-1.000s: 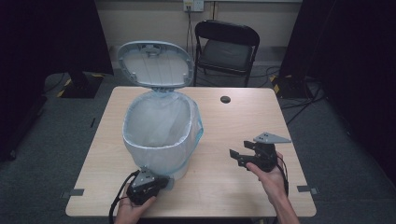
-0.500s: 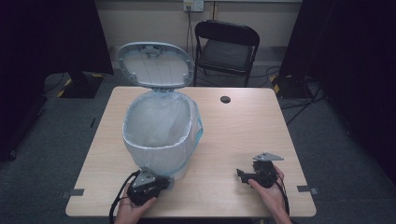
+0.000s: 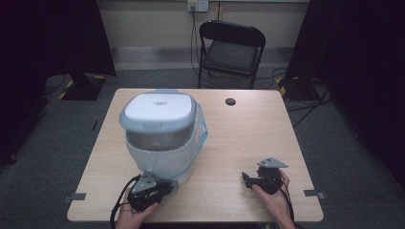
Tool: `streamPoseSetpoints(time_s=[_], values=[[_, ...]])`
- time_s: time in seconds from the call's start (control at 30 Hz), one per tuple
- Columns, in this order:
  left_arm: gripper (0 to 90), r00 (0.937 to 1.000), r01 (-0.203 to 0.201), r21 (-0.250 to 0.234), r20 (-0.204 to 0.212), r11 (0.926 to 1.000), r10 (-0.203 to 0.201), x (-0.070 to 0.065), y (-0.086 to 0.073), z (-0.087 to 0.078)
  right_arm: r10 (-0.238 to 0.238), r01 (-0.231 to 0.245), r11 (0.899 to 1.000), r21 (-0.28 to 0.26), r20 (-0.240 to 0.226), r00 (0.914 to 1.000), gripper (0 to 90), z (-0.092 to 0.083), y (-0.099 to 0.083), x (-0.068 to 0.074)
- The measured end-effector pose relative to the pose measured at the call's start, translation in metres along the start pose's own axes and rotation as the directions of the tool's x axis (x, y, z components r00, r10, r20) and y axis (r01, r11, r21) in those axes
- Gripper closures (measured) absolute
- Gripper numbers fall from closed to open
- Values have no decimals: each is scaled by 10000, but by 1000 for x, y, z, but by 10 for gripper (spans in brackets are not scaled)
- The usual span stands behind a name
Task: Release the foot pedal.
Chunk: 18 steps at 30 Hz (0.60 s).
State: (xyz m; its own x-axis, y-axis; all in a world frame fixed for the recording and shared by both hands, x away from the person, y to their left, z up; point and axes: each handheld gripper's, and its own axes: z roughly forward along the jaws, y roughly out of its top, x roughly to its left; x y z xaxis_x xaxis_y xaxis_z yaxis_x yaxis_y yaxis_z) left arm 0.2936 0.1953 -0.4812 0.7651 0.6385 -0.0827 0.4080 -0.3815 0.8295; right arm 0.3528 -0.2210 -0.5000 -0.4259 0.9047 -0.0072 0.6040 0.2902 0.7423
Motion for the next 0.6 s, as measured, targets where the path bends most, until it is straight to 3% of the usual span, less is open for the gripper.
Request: streamPoseSetpoints(time_s=[0.1, 0.17, 0.23, 0.3, 0.4, 0.47, 0.53, 0.6], values=[[785, 9997, 235, -103, 122, 9997, -234, 2, -2, -5, 3, -3, 10000, -4, -3, 10000, 180, 0, 0, 0], [764, 9953, 833, -271, 511, 9962, -819, 4, -6, -7, 16, -16, 10000, -6, -3, 10000, 180, 0, 0, 0], [721, 9944, 995, -304, 395, 9946, -982, 6, -9, -14, 17, -17, 10000, -4, -4, 10000, 180, 0, 0, 0], [654, 9874, 1514, -403, 536, 9877, -1491, 13, -14, -23, 9, -9, 10000, -1, -3, 10000, 181, 0, 0, 0], [580, 9799, 1992, -538, -8, 9785, -1995, 25, -24, -40, 13, -13, 10000, -9, -6, 10000, 181, 0, 0, 0], [527, 9717, 2306, -594, -378, 9712, -2330, 36, -30, -49, 12, -12, 10000, -7, -7, 10000, 181, 0, 0, 0], [466, 9648, 2383, -516, -1021, 9698, -2425, 48, -33, -56, 4, -4, 10000, -4, -7, 10000, 180, 0, 0, 0], [412, 9514, 2553, -448, -1665, 9658, -2592, 62, -33, -61, 20, -20, 10000, -6, -7, 10000, 181, 0, 0, 0]])
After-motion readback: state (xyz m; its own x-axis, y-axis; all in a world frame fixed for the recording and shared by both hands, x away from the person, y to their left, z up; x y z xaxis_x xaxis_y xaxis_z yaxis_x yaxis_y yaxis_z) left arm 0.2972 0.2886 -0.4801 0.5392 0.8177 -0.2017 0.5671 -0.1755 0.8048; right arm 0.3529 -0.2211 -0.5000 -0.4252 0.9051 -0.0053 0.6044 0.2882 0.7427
